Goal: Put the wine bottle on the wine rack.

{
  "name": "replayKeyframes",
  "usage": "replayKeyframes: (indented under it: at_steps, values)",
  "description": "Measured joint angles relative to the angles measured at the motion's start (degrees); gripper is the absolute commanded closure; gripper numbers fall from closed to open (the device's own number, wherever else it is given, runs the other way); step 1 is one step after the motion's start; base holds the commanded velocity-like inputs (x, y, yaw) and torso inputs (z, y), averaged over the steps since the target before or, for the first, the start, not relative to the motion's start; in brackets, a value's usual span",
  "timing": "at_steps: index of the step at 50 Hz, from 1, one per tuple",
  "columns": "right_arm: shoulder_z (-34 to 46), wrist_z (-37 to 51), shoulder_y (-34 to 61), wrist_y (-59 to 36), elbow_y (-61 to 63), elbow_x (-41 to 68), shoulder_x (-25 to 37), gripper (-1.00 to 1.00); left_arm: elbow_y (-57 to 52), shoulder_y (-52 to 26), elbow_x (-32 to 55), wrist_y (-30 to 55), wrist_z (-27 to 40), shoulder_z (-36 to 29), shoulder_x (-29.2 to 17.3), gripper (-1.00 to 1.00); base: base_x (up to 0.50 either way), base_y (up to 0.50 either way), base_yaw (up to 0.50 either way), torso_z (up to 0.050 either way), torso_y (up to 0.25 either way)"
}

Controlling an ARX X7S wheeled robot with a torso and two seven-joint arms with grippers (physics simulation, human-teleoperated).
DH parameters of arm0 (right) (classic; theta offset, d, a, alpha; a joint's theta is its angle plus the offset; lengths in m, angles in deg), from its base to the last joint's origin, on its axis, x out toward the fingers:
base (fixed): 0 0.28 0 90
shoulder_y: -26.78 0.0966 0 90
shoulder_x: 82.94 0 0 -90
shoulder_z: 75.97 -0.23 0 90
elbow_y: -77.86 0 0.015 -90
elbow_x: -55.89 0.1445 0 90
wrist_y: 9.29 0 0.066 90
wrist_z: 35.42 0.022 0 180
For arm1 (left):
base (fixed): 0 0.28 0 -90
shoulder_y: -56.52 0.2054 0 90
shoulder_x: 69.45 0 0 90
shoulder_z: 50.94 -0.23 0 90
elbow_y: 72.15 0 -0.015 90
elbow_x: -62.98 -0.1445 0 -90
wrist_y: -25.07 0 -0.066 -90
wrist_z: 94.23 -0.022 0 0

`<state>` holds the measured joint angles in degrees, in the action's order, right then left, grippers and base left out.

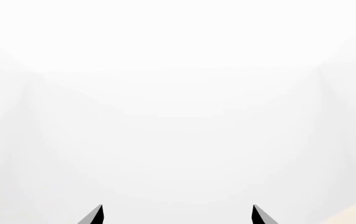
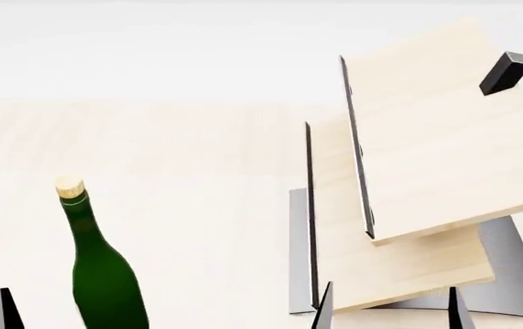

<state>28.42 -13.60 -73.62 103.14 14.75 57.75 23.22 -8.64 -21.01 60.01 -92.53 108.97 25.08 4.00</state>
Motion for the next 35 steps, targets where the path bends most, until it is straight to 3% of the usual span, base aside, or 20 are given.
replayKeyframes:
  at_steps: [13,35]
  values:
    - [0.32,0.28,0.08,0.13,-0.29,-0.06,0.24,-1.0,0.05,-0.03,-0.07,-0.06,0.35,-0.24,-0.23,-1.0,0.0,-0.14,0.0,0.0,0.0]
    - [2.52,-1.14,0.94,-2.04,-0.74,1.35,1.19,-1.0,0.25,-0.25,-0.44,0.05,0.89,-0.72,-0.54,-1.0,0.0,0.0,0.0,0.0,0.0]
